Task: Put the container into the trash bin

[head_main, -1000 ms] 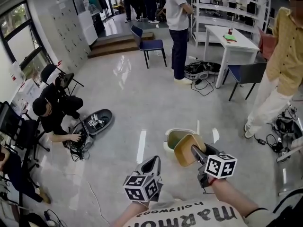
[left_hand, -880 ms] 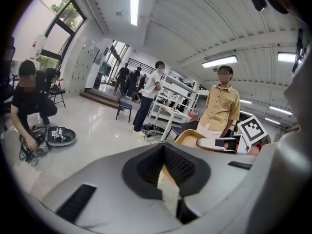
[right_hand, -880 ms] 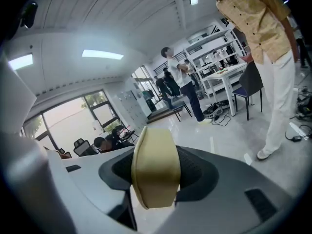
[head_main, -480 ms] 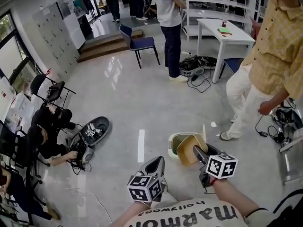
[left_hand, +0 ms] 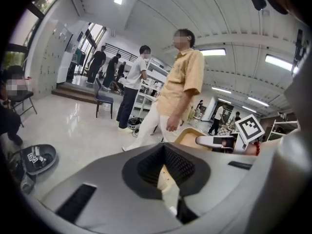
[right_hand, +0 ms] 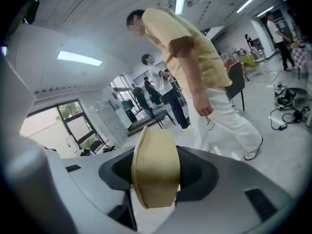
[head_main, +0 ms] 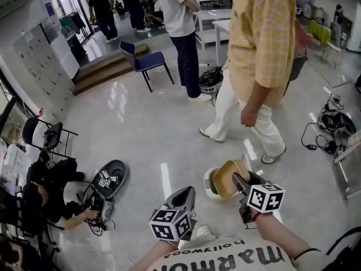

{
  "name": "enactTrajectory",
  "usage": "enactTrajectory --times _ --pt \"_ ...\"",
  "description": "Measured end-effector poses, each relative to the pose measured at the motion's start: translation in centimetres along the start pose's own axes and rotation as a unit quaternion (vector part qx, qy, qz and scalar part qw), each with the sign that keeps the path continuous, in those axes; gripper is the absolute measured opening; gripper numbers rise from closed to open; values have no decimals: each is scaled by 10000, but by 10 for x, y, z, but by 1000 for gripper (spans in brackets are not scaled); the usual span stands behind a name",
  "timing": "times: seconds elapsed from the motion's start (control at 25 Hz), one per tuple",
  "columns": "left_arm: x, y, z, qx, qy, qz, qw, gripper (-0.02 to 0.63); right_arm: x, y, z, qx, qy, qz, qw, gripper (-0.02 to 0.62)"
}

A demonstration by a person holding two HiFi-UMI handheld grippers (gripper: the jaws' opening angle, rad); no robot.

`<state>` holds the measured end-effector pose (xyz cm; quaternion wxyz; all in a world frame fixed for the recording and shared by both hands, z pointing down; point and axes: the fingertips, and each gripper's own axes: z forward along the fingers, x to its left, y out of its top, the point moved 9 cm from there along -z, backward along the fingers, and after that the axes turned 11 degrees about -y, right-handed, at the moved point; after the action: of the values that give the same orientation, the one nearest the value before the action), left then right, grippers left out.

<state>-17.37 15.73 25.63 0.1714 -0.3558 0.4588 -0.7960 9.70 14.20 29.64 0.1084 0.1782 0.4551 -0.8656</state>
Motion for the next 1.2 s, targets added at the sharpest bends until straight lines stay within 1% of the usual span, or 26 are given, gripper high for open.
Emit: enactTrajectory --times 0.16,0.32,0.56,0.68,1.04,1.2 --pt "27 8 6 104 -206 123 9997 -11 10 -12 11 -93 -163 165 9997 210" --pt "39 11 21 219 -387 189 9988 -11 8 -20 17 -52 -342 234 9991 210" --pt "44 0 48 413 -565 -10 9975 -11 -9 -26 25 23 -567 356 9978 210" --pt "46 -7 59 594 -536 -73 9968 -11 -19 -30 32 134 -609 400 9972 210" --pt "66 -37 101 1125 -329 -405 9923 -11 -51 -49 87 690 -694 325 9947 210" --pt "78 -46 121 1163 -473 -303 9916 -11 -64 -51 122 904 -533 137 9944 210"
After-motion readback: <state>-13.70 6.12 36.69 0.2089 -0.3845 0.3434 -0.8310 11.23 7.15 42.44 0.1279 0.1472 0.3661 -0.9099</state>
